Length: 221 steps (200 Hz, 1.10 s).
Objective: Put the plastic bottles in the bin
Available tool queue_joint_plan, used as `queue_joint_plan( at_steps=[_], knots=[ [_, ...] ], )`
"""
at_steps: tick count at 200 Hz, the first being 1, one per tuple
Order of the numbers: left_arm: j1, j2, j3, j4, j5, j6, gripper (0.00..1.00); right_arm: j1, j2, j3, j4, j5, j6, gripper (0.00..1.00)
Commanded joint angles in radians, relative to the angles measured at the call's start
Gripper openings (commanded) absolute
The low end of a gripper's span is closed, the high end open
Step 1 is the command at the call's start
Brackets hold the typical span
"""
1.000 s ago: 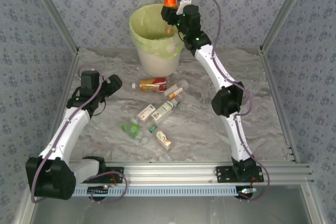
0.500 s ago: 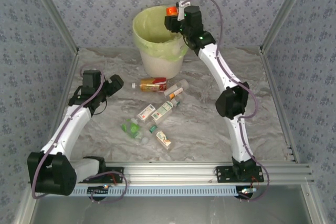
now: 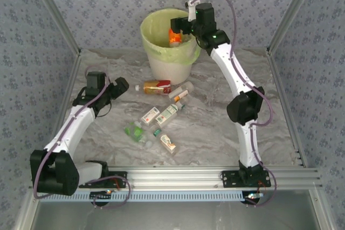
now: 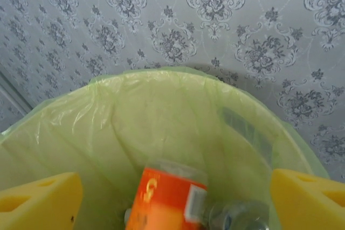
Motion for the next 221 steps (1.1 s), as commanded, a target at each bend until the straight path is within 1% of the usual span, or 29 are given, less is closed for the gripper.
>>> queue_joint_plan(
  at_steps=[1, 9, 29, 33, 58, 74, 88, 96, 121, 150, 165, 185, 199, 221],
  knots=[
    [0.004, 0.018, 0.046, -0.078, 0.022, -0.03, 0.99, 0.006, -0.147, -0.054, -0.032, 0.005, -0.024, 0.95],
    [-0.003, 0.02, 0.043, -0.092, 0.025, -0.035, 1.0, 0.009, -0.192, -0.112, -0.02, 0.008, -0.024, 1.0],
    [-0.036, 0.029, 0.031, -0.115, 0.012, -0.025, 1.0, 0.016, -0.328, -0.302, 0.039, 0.02, -0.024, 1.0],
    [-0.046, 0.034, 0.032, -0.117, 0.008, -0.017, 1.0, 0.019, -0.367, -0.373, 0.061, 0.027, -0.019, 1.0],
    [-0.084, 0.094, 0.06, -0.121, 0.005, 0.053, 1.0, 0.021, -0.562, -0.685, 0.199, 0.016, -0.009, 1.0],
    [-0.089, 0.141, 0.085, -0.124, 0.01, 0.045, 0.99, 0.022, -0.688, -0.877, 0.283, 0.026, 0.009, 1.0],
    [-0.098, 0.16, 0.092, -0.127, 0.022, 0.02, 1.0, 0.023, -0.765, -0.98, 0.286, 0.041, 0.011, 1.0],
    [-0.104, 0.16, 0.097, -0.164, 0.015, -0.021, 0.99, 0.023, -0.797, -1.015, 0.275, 0.059, 0.015, 1.0],
    [-0.153, 0.119, 0.114, -0.383, -0.057, -0.209, 0.99, 0.022, -0.878, -1.114, 0.215, 0.108, 0.05, 1.0],
    [-0.284, 0.073, 0.103, -0.623, -0.153, -0.382, 1.0, 0.024, -0.953, -1.224, 0.223, 0.138, 0.096, 1.0],
    [-0.347, 0.07, 0.077, -0.712, -0.156, -0.466, 0.99, 0.022, -0.988, -1.285, 0.236, 0.158, 0.106, 1.0],
    [-0.409, 0.085, -0.007, -0.69, -0.071, -0.522, 0.99, 0.018, -1.031, -1.335, 0.261, 0.185, 0.109, 1.0],
    [-0.417, 0.093, -0.061, -0.609, -0.012, -0.54, 0.99, 0.016, -1.054, -1.358, 0.278, 0.197, 0.111, 1.0],
    [-0.423, 0.089, -0.098, -0.52, -0.014, -0.558, 0.99, 0.013, -1.076, -1.364, 0.275, 0.201, 0.11, 1.0]
  ],
)
